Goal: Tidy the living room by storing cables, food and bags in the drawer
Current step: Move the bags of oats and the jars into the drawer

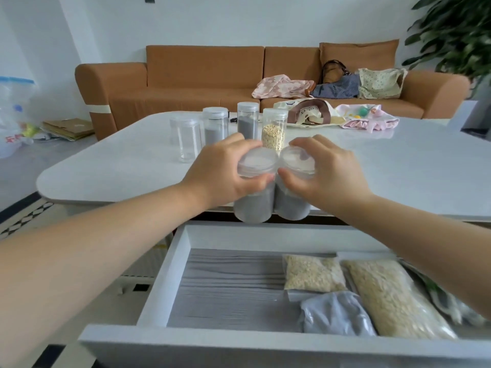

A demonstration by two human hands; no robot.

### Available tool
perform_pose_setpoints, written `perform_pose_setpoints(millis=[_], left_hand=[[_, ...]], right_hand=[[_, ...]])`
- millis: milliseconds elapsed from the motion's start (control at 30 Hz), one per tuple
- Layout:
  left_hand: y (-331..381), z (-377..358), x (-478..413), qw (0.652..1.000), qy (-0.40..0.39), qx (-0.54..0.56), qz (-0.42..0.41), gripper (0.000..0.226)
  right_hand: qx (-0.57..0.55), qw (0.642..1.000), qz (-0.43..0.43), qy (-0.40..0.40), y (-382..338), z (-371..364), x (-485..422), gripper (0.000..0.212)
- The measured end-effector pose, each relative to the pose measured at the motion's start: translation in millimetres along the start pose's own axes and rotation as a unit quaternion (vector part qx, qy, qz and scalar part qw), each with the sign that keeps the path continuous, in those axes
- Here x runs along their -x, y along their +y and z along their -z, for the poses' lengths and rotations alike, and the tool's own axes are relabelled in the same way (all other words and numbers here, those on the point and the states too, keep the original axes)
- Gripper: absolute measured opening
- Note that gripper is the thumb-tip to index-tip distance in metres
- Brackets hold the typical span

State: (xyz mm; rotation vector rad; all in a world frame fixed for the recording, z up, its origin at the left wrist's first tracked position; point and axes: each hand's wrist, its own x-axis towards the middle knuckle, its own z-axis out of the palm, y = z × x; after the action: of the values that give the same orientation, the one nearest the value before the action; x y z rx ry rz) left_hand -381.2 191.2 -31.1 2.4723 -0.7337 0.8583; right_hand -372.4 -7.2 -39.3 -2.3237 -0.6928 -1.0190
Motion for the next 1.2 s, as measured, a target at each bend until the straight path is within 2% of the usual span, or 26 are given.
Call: perform_pose_setpoints(millis=[133,233,367,533,700,800,967,1100,1200], left_hand=[[11.6,3.8,18.7,0.994,0.037,-0.048,-0.096,0.07],[17.1,6.1,33.8,0.987,0.014,-0.07,-0.143,0.07],[14.5,-1.0,58.2,0.98,-0.062,-0.055,-0.18,0.073],[-0.7,-28.1,85.4,0.977,-0.14,-0.049,-0.154,0.063],[-13.6,-37.3,91.2,0.963,-0.25,-0.093,-0.041,0.066],[-14.1,-38.7,90.1,0.943,-0.3,-0.138,0.034,0.065],[-29.6,-34.6,93.1,0.934,-0.3,-0.119,0.155,0.056],[-35.0,-30.0,96.8,0.925,-0.295,-0.125,0.206,0.056],[-36.5,-29.1,95.8,0.916,-0.295,-0.148,0.23,0.054]], right_hand=[[0.02,0.997,0.064,0.041,-4.8,8.5,22.4,0.057],[0.026,0.993,0.111,0.041,-5.4,9.8,39.4,0.058],[0.056,0.975,0.211,0.027,-1.9,10.1,63.9,0.059],[0.081,0.944,0.321,-0.014,-0.2,1.0,76.9,0.056],[0.087,0.919,0.369,-0.113,5.0,-15.9,88.6,0.057],[0.086,0.919,0.341,-0.178,3.9,-32.3,89.0,0.061],[0.099,0.916,0.273,-0.275,-4.4,-59.1,83.2,0.066],[0.118,0.912,0.124,-0.372,-14.7,-76.1,81.8,0.074],[0.072,0.925,0.007,-0.372,-22.7,-84.6,78.8,0.078]])
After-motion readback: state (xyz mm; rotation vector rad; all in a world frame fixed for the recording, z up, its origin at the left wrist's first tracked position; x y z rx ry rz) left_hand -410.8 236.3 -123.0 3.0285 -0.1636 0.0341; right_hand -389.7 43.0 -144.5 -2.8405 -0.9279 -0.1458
